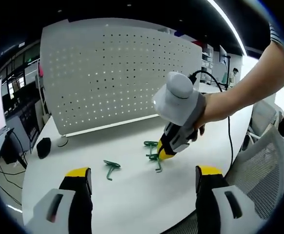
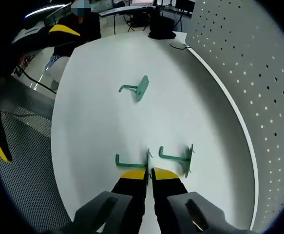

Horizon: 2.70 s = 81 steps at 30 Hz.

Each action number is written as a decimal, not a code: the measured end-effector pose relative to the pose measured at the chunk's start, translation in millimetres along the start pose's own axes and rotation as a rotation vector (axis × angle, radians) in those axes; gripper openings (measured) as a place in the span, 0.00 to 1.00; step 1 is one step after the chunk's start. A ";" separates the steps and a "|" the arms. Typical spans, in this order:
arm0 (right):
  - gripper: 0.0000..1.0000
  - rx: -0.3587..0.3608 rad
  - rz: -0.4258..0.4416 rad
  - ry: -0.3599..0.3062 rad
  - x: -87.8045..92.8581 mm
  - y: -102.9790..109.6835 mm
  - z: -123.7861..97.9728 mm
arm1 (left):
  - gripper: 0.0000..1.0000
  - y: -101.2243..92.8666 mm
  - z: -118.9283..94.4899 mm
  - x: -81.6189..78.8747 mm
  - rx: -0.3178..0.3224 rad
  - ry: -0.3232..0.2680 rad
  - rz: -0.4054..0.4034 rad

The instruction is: Insert the hook assembly into the mounting plate slot until the hook locks in place.

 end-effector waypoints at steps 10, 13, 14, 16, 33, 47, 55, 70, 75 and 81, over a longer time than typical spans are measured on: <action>0.01 0.016 0.067 -0.012 0.5 0.6 -1.1 | 0.90 -5.1 3.2 3.6 0.014 0.030 0.029; 0.01 0.032 0.109 -0.049 -2.3 2.1 -4.9 | 0.91 -4.7 2.8 3.2 0.017 0.028 0.026; 0.01 0.034 0.111 -0.054 -2.7 3.0 -5.9 | 0.91 -4.5 2.8 3.3 0.018 0.029 0.023; 0.01 0.055 0.103 -0.073 -5.0 3.3 -10.2 | 0.91 -4.9 3.3 3.9 0.022 0.032 0.020; 0.01 0.207 0.175 -0.297 -15.6 -15.7 -72.3 | 0.90 -3.2 4.1 6.8 0.029 0.056 0.005; 0.01 0.357 0.284 -0.479 -22.8 -8.8 -117.7 | 0.87 -4.3 0.3 4.3 0.054 0.035 -0.024; 0.01 0.408 0.357 -0.502 -19.4 0.1 -128.4 | 0.82 9.3 -9.5 -6.1 0.062 -0.017 -0.175; 0.01 0.417 0.487 -0.659 -29.8 20.3 -152.0 | 0.61 7.8 -17.4 -63.9 0.257 -0.229 -0.450; 0.01 0.406 0.500 -0.731 -35.6 25.1 -160.6 | 0.55 -6.8 -12.2 -74.0 0.391 -0.258 -0.583; 0.01 0.382 0.537 -0.781 -40.4 28.2 -168.6 | 0.43 -12.5 -12.8 -88.2 0.444 -0.327 -0.633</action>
Point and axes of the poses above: the point that each gripper's makers call its tool centre point, and the gripper's own axes: z roughly forward along the fingers, y roughly to its left, x roughly out of its underside, the point moved 6 cm from there along -z, roughly backward along the fingers, and after that the axes turned 8 degrees about x, right-handed, at the moved point
